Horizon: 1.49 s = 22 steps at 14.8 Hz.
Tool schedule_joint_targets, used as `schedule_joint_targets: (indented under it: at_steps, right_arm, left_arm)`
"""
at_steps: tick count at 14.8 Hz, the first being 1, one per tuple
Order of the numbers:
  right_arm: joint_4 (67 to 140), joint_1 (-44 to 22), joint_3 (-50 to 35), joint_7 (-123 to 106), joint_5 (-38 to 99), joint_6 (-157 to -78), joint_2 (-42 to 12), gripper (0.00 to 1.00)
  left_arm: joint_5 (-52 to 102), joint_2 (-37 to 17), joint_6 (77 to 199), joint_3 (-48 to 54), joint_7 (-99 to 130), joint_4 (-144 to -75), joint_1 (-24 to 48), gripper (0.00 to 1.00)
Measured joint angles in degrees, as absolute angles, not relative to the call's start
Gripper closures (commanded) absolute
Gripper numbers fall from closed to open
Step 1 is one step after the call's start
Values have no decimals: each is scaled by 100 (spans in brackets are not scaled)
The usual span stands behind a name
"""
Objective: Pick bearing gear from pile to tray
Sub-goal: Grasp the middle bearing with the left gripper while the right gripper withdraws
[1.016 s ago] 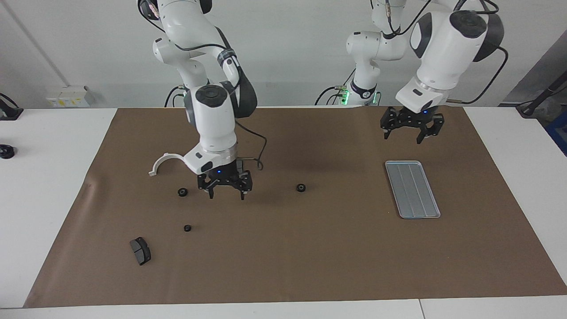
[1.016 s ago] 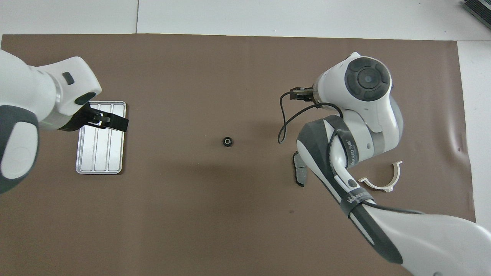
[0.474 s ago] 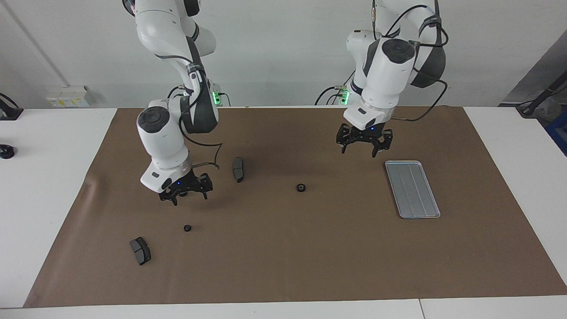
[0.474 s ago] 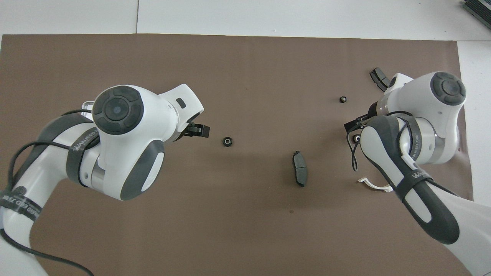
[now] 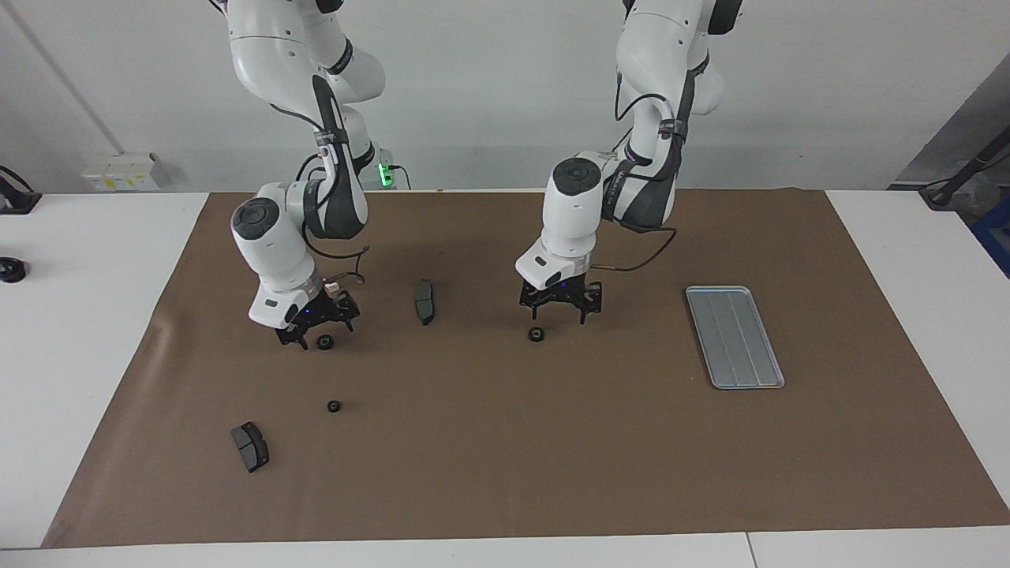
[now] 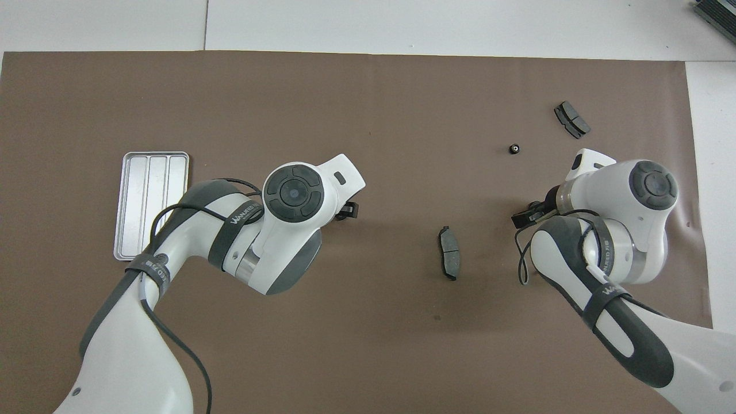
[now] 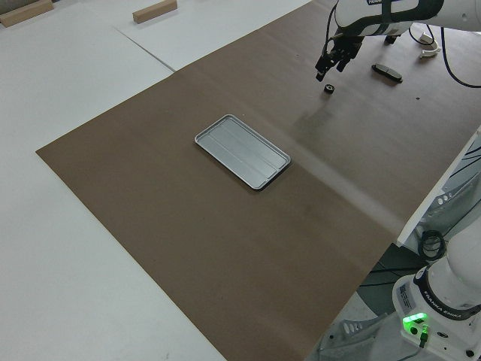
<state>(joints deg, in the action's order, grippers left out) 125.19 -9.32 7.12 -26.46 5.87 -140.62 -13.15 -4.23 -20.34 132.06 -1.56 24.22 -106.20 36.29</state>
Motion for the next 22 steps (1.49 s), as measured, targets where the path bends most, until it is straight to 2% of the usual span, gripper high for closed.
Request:
schedule_joint_targets:
  at_steps: [1,2,4,5,7,10,11,12,13,14,15,17,19,20,21,22]
  right_arm:
    - [12540,-910,719,-2689,587,-14062,-1313,0]
    - [12569,-870,719,-2716,587,-14062,-1311,8]
    - [12628,-814,722,-2750,587,-14062,-1310,31]
    - [12641,-809,722,-2751,587,-14063,-1310,38]
    - [12645,-802,725,-2751,587,-14072,-1288,42]
    - [12656,-792,723,-2751,586,-14073,-1237,59]
    - [12655,-790,729,-2751,586,-14074,-1224,69]
    - [12659,-792,726,-2751,586,-14074,-1218,89]
    - [12659,-794,726,-2751,586,-14079,-1218,100]
    - [12659,-794,726,-2750,586,-14084,-1212,100]
    - [12661,-795,724,-2710,589,-14084,-1208,100]
    - [12659,-809,719,-2579,589,-14084,-1208,100]
    - [12641,-871,705,-2404,590,-14080,-1208,100]
    - [12600,-898,697,-2284,590,-14059,-1204,100]
    - [12517,-916,694,-2139,591,-13998,-1188,100]
    - [12400,-925,693,-1947,594,-13912,-1155,100]
  left_arm:
    - [-424,-2178,13232,-158,2460,-10527,3656,0]
    - [-427,-2309,13281,-159,2538,-10447,3696,0]
    - [-445,-2497,13441,-157,2682,-10382,3788,0]
    - [-447,-2548,13529,-156,2716,-10385,3819,0]
    - [-448,-2591,13623,-160,2728,-10399,3843,0]
    - [-449,-2591,13773,-169,2729,-10515,3844,2]
    - [-449,-2591,13848,-169,2729,-10597,3844,4]
    - [-449,-2591,13873,-169,2732,-10659,3844,8]
    - [-449,-2590,13870,-170,2743,-10686,3844,15]
    - [-449,-2577,13857,-168,2775,-10683,3848,23]
    - [-449,-2565,13833,-169,2834,-10683,3849,25]
    - [-449,-2545,13836,-164,2954,-10677,3856,36]
    - [-449,-2536,13835,-172,3006,-10676,3857,64]
    - [-449,-2521,13834,-171,3048,-10671,3858,84]
    - [-449,-2501,13834,-178,3115,-10667,3858,98]
    - [-449,-2493,13830,-205,3210,-10667,3856,100]
